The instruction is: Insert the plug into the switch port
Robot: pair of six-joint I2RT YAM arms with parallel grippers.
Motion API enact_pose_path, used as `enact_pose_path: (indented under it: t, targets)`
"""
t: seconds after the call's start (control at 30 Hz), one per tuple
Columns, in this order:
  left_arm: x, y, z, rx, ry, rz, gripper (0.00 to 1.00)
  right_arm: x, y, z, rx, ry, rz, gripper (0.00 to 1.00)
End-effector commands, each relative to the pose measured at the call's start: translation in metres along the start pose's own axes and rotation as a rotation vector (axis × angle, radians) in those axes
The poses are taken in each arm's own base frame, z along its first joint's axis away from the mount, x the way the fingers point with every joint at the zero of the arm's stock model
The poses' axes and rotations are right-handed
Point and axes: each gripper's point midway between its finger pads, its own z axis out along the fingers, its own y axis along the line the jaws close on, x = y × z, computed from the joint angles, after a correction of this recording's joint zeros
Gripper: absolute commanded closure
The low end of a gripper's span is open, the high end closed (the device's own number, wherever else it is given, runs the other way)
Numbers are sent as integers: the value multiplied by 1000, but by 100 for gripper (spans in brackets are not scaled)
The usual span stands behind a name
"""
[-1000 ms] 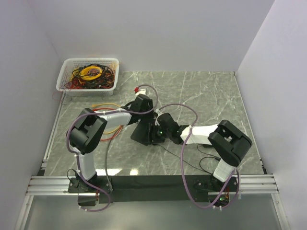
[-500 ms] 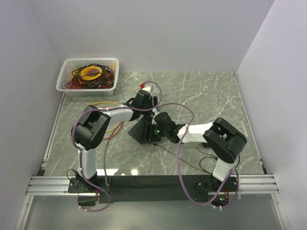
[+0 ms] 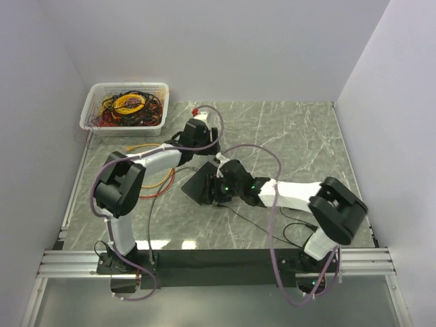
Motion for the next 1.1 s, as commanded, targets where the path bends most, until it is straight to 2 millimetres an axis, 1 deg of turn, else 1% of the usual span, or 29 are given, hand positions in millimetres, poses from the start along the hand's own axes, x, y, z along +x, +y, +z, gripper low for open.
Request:
enact_pose_path:
  t: [0.0, 0.03, 0.07, 0.1, 0.13, 0.17, 0.2, 0.23, 0.27, 0.3, 0.33, 0.37, 0.4, 0.43, 0.47, 0.5, 0.53, 0.57, 0.6, 0.63, 0.67, 0.7, 0.73, 0.77, 0.8, 0.87, 0.9, 0.93, 1.07]
  targets:
    - [-69, -7, -26, 7, -158, 11, 29, -17, 13, -33, 33, -72, -96, 30]
    - [-74, -4, -28, -2, -169, 6, 29, -14, 8, -39, 59, -64, -101, 29]
    - [-79, -5, -32, 1, -180, 5, 29, -16, 7, -46, 73, -77, -111, 29]
    - [-81, -4, -34, 0, -185, 5, 29, -22, 8, -57, 84, -107, -138, 28]
    - [-82, -5, -36, -3, -190, 3, 29, -21, -5, -65, 151, -109, -148, 28]
    - [-89, -7, -44, 5, -210, -1, 29, -25, -7, -75, 170, -137, -163, 28]
    - [-90, -8, -48, 11, -219, -6, 30, -18, -17, -79, 202, -125, -187, 28]
    - [-84, -6, -52, 14, -213, -9, 29, -17, -33, -85, 282, -129, -196, 28]
    - [-92, -11, -64, 36, -242, -21, 29, -13, -41, -89, 309, -124, -202, 28]
    - [-82, -8, -67, 32, -230, -26, 29, -11, -47, -91, 331, -117, -218, 29]
    - [-81, -7, -73, 32, -236, -35, 29, -6, -55, -92, 365, -97, -222, 30]
    - [-86, -10, -87, 45, -261, -59, 29, -2, -66, -89, 409, -82, -226, 30]
    - [-73, -6, -89, 48, -249, -71, 29, 0, -70, -87, 424, -63, -237, 32]
    - [-71, -6, -95, 57, -255, -82, 30, 4, -75, -84, 446, -38, -241, 32]
    - [-74, -10, -109, 79, -279, -105, 30, 8, -83, -77, 482, -3, -245, 33]
    - [-71, -11, -114, 90, -284, -114, 30, 10, -87, -75, 499, 17, -258, 36]
    - [-55, -6, -115, 87, -266, -119, 30, 12, -92, -74, 521, 30, -261, 37]
    - [-55, -9, -127, 101, -285, -131, 30, 12, -93, -70, 533, 40, -271, 37]
    - [-42, -3, -128, 91, -266, -136, 30, 12, -92, -68, 532, 45, -281, 37]
    - [-36, -2, -132, 85, -266, -139, 30, 11, -92, -68, 535, 48, -284, 37]
    - [-38, -2, -142, 94, -285, -153, 30, 6, -89, -65, 536, 47, -286, 37]
    - [-24, 3, -142, 85, -266, -159, 30, 6, -89, -63, 541, 55, -296, 37]
    - [-27, 3, -151, 93, -289, -166, 30, 5, -89, -63, 553, 62, -303, 37]
    - [-23, 4, -154, 95, -291, -172, 30, 7, -93, -58, 573, 80, -311, 37]
    - [-12, 8, -154, 91, -278, -178, 30, 2, -87, -54, 568, 78, -324, 37]
    - [-11, 8, -163, 103, -303, -182, 30, 3, -86, -45, 578, 112, -335, 38]
    - [-3, 13, -163, 94, -293, -182, 30, 5, -84, -42, 575, 119, -343, 38]
    - [-1, 15, -164, 88, -294, -182, 30, 7, -80, -38, 568, 125, -352, 38]
    - [7, 20, -169, 79, -292, -182, 30, 19, -82, -23, 567, 164, -358, 38]
